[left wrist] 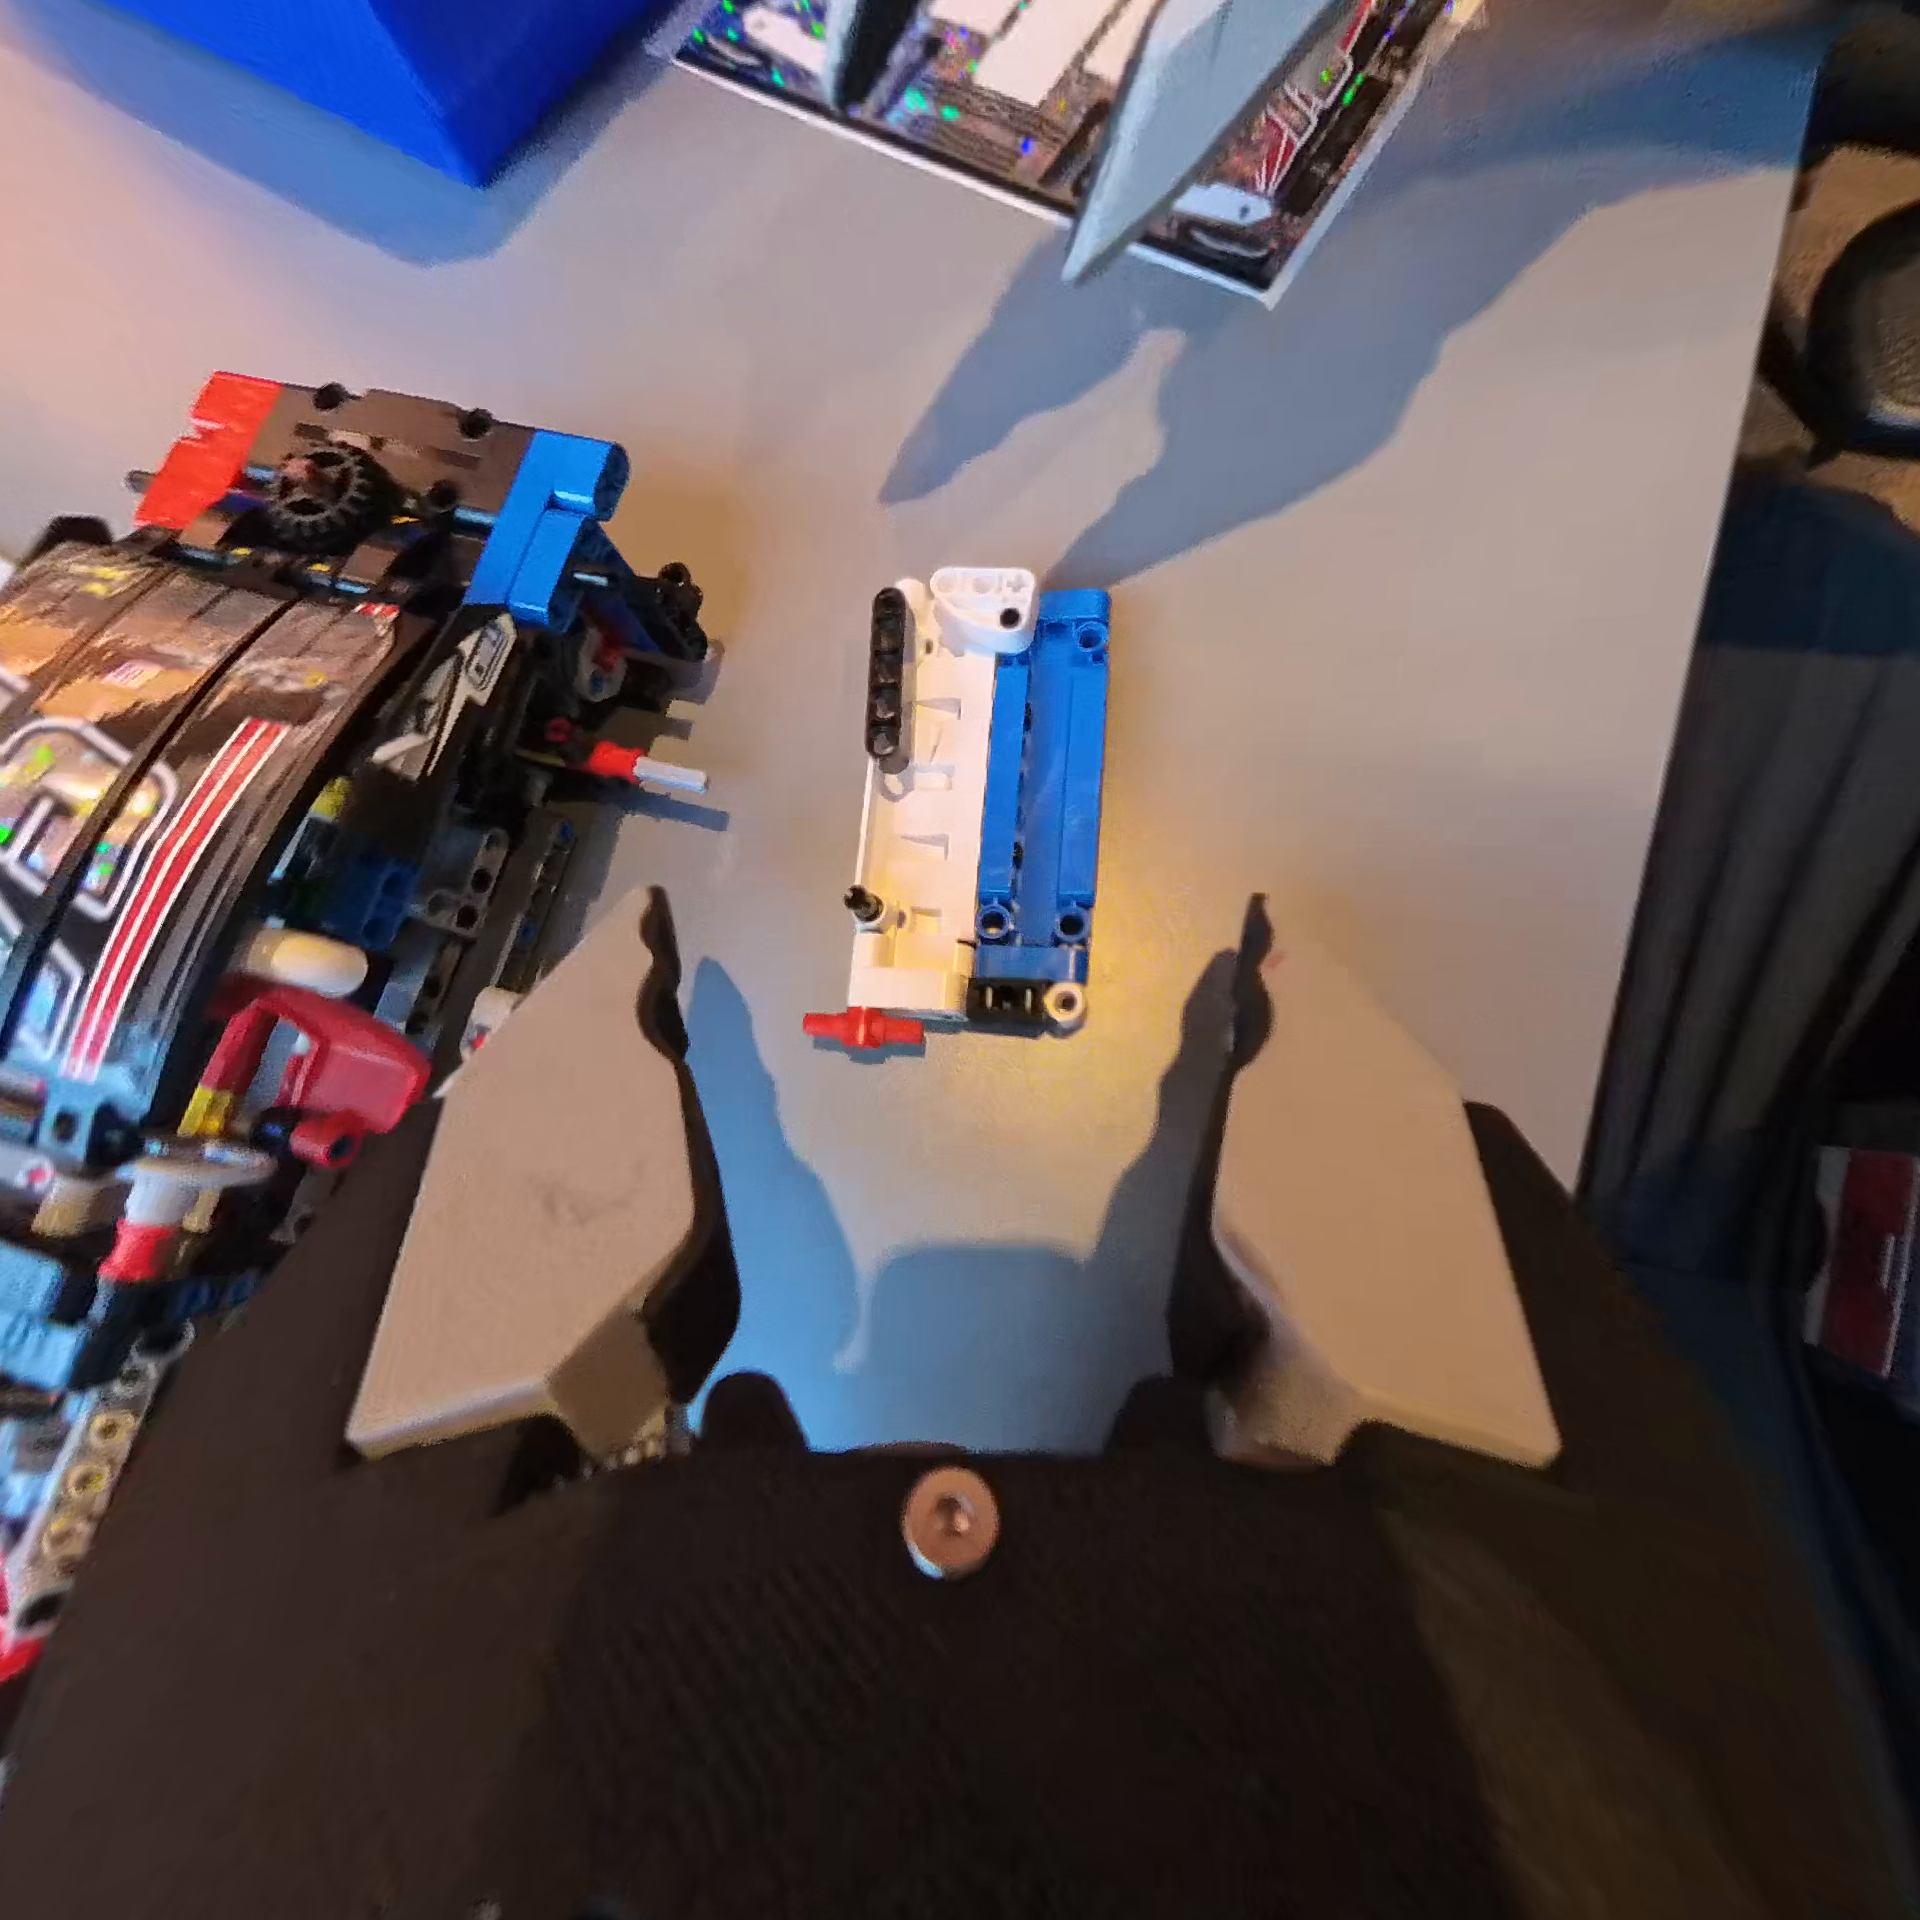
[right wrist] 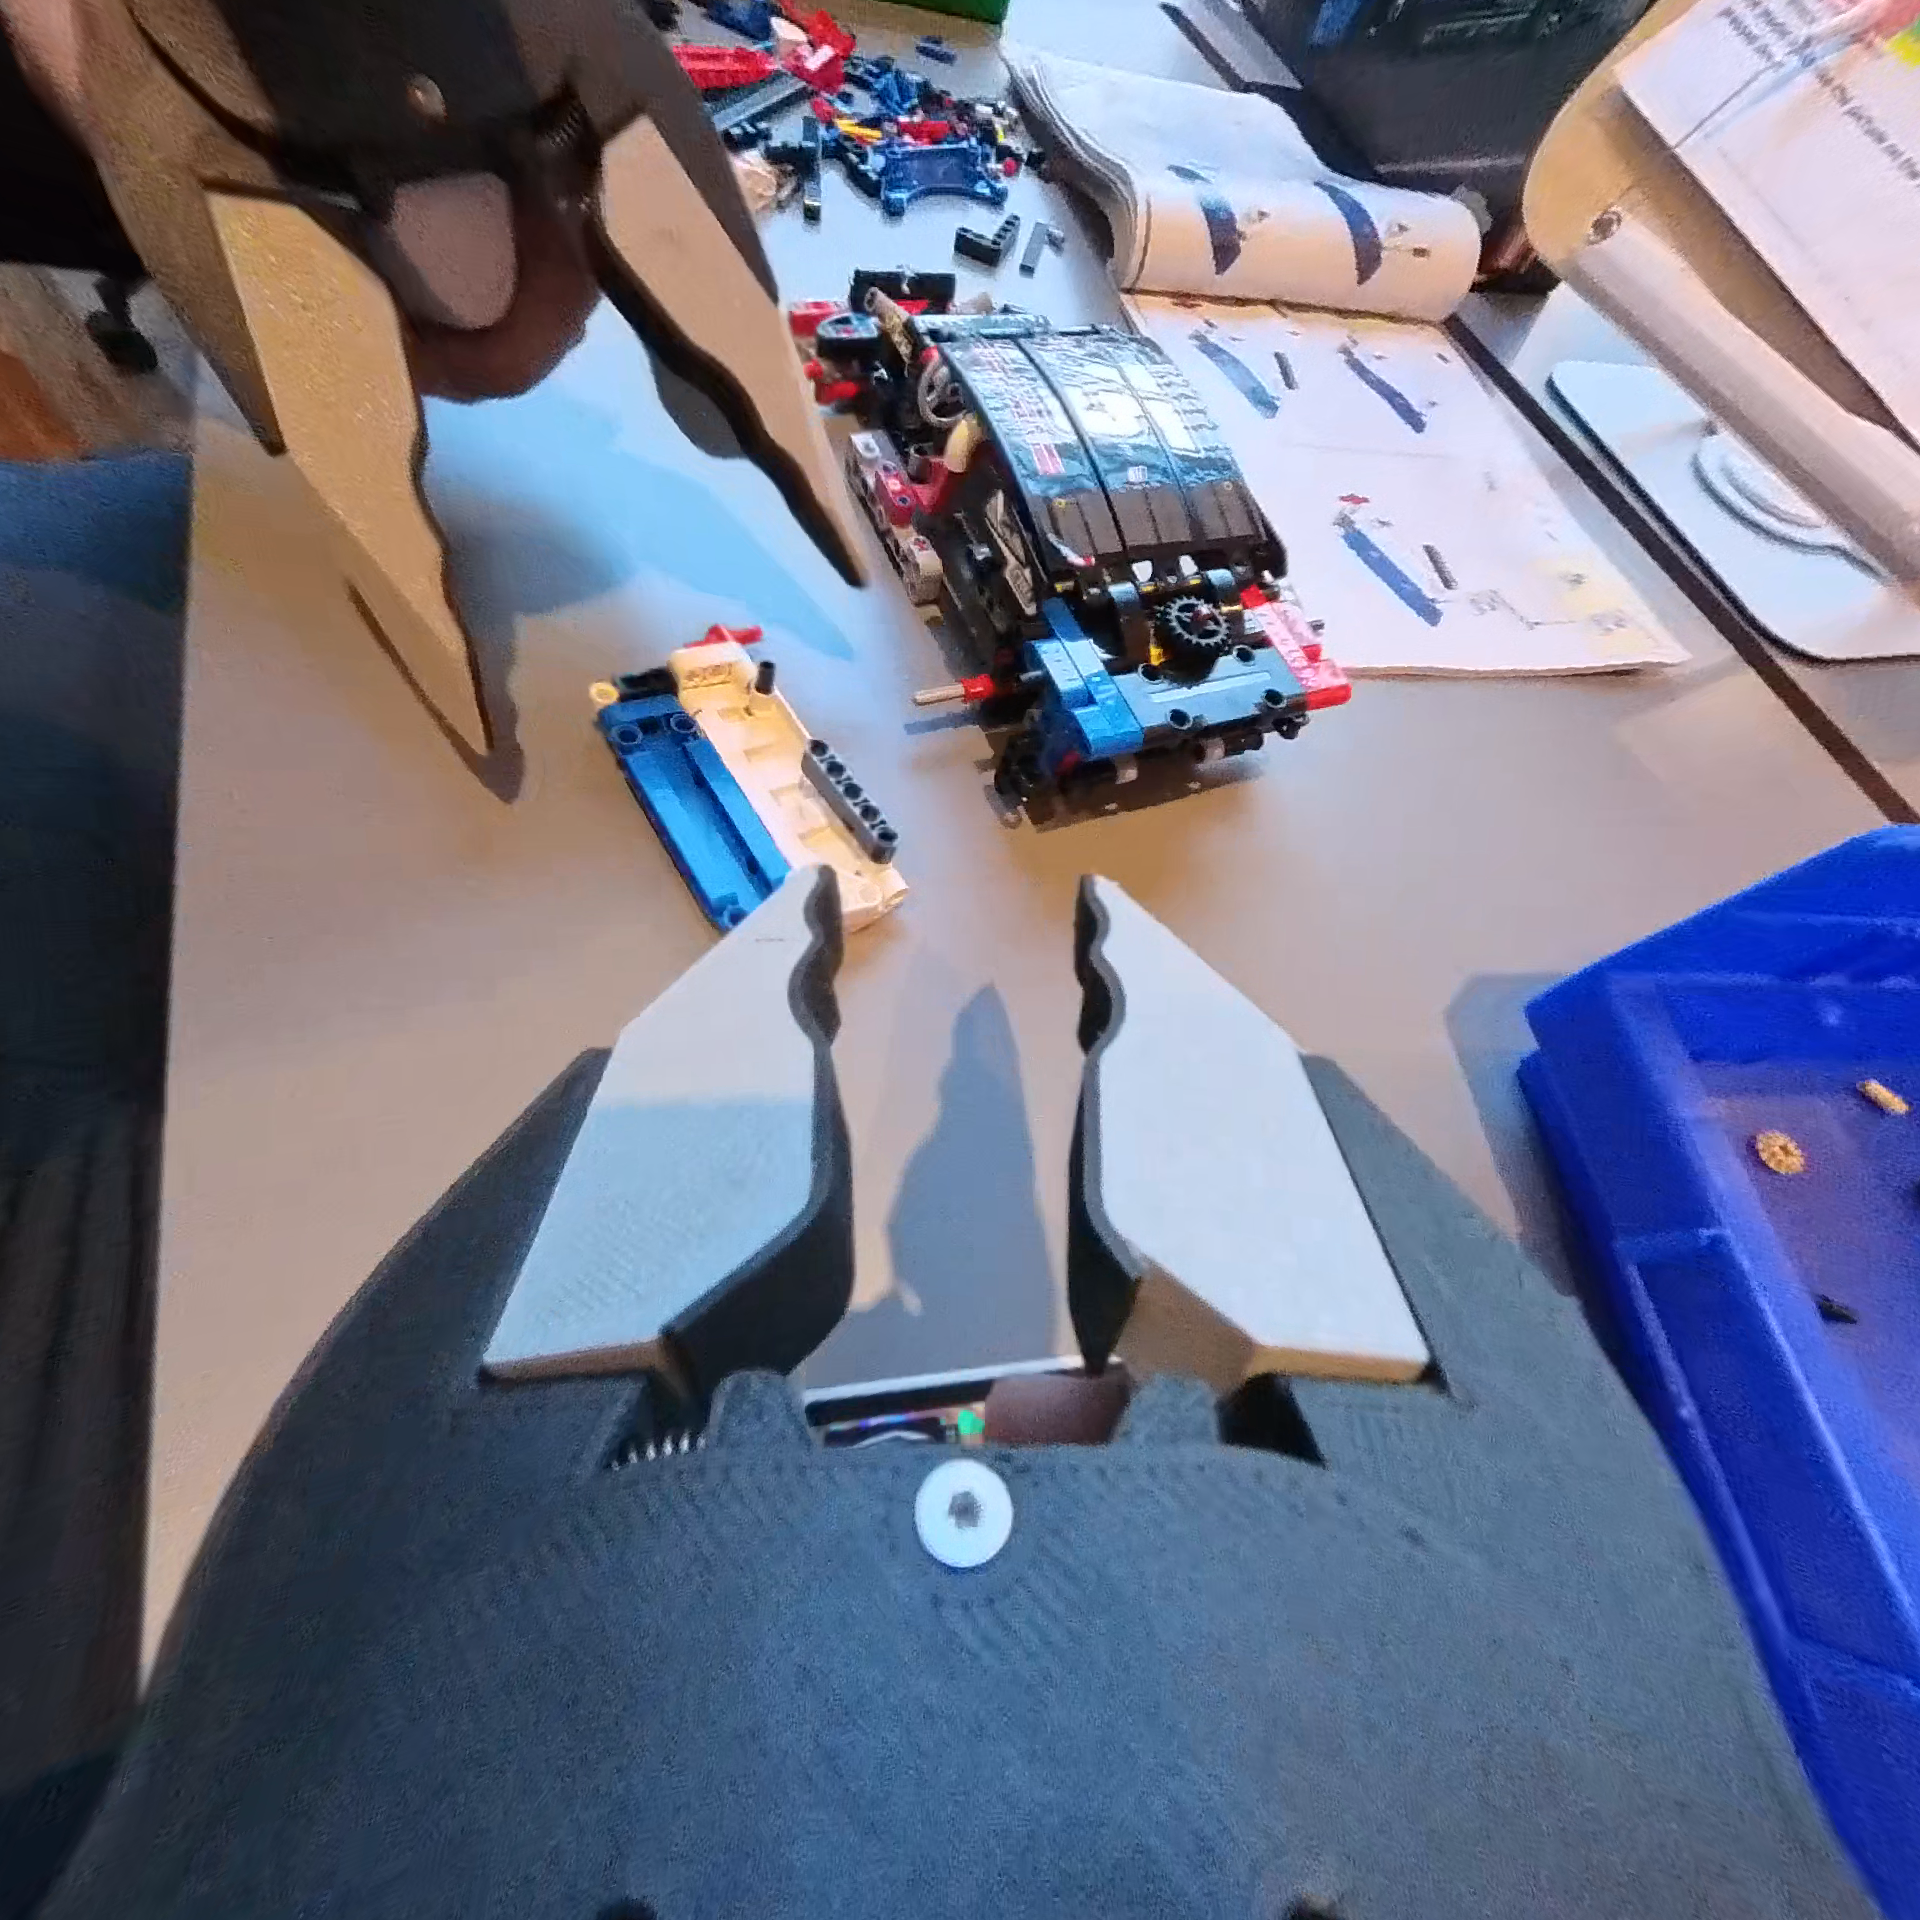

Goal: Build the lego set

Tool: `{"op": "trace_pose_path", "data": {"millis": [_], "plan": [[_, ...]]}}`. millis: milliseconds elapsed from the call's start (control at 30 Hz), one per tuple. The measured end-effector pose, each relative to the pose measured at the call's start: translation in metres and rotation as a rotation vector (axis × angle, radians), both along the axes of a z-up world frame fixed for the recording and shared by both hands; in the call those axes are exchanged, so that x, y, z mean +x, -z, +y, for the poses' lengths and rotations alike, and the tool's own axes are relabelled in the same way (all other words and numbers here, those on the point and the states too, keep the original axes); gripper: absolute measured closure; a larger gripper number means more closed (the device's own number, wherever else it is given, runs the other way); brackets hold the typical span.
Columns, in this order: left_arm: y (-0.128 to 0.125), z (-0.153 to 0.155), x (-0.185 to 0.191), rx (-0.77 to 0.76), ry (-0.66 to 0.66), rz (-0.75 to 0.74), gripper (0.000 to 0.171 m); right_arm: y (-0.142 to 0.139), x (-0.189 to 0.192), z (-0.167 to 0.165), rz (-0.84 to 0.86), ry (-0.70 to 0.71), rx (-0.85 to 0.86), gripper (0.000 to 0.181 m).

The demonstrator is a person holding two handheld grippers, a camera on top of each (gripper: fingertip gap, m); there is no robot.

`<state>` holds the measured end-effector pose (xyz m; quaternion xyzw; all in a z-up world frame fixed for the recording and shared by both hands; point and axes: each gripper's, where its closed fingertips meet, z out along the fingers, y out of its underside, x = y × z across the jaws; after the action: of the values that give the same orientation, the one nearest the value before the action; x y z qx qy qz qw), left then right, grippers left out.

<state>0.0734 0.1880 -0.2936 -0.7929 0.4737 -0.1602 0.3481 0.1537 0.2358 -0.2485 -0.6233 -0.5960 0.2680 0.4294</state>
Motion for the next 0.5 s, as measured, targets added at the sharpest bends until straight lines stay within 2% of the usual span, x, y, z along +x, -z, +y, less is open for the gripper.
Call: {"op": "trace_pose_path", "data": {"millis": [67,233,400,500], "plan": [[-0.006,-0.006,-0.005,0.005,-0.034,-0.021,0.066,0.002,0.0,-0.004,-0.004,0.018,-0.036,0.126],[-0.024,-0.041,-0.02,0.041,-0.115,-0.115,0.067,0.001,-0.004,-0.007,0.033,0.085,-0.026,0.139],[-0.016,-0.092,-0.056,0.038,-0.237,-0.085,0.071,0.002,-0.009,-0.001,0.098,0.156,0.024,0.137],[-0.013,-0.116,-0.073,0.045,-0.303,-0.118,0.078,0.007,-0.016,-0.003,0.116,0.146,0.03,0.132]]}}
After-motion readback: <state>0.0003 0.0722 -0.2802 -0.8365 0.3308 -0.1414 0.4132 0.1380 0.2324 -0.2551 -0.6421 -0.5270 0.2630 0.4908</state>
